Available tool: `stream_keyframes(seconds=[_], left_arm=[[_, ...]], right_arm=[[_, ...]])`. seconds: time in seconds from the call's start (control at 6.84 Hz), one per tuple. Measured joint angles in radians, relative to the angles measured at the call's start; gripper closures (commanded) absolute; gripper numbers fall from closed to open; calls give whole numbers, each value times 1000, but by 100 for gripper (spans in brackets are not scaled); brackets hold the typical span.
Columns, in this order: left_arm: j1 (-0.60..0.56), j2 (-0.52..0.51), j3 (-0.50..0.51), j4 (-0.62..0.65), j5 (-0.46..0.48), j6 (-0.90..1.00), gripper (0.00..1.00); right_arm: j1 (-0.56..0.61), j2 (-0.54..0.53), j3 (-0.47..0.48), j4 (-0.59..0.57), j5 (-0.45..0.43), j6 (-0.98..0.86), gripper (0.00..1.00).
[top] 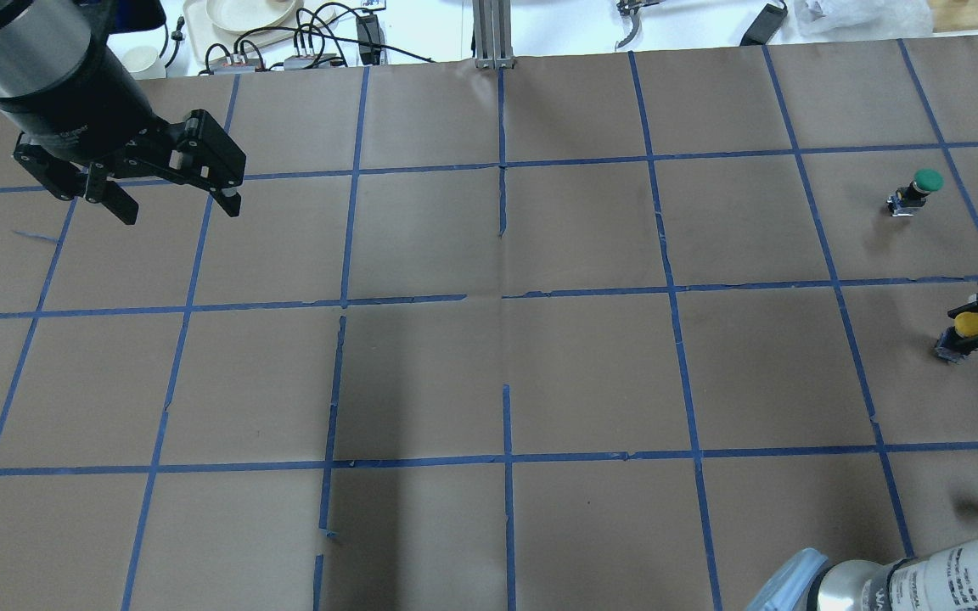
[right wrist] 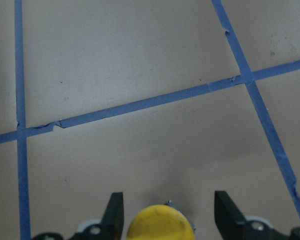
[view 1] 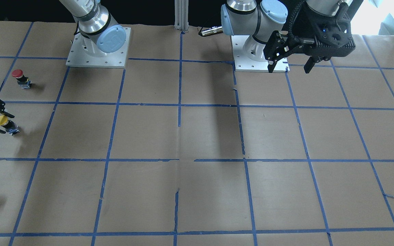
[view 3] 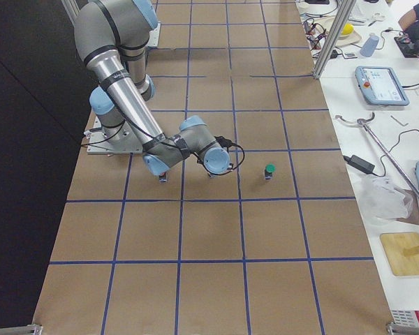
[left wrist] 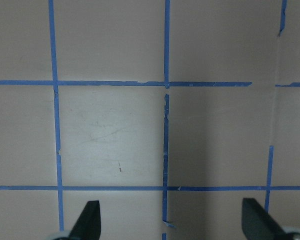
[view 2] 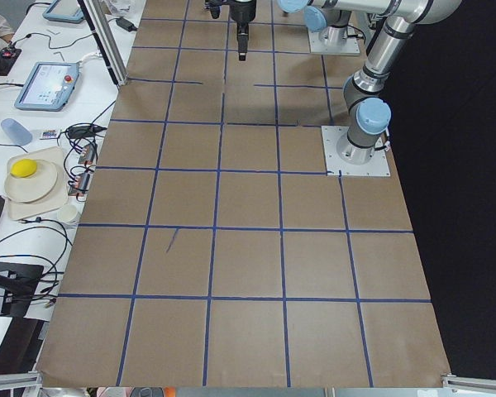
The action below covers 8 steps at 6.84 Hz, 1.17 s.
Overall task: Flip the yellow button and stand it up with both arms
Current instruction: 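Lower the button upright onto the table and open the right gripper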
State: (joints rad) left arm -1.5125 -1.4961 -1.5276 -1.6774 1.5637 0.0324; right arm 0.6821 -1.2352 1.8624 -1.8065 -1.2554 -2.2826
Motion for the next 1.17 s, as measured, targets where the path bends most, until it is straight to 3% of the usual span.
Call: stream_keyframes(seconds=[0.29,0.58,0.88,1.17], left_arm=[[0,0,1,1,1,0,0],[0,1,1,1,1,0,0],[0,2,2,1,-1,0,0],[0,4,3,1,-6,0,0]], right_arm=[[0,-18,-10,21,3,67,0],[15,-106,-20,24,-9,213,0],[79,-207,-24,29,-62,437,0],[182,-310,-50,80,-110,797,0]])
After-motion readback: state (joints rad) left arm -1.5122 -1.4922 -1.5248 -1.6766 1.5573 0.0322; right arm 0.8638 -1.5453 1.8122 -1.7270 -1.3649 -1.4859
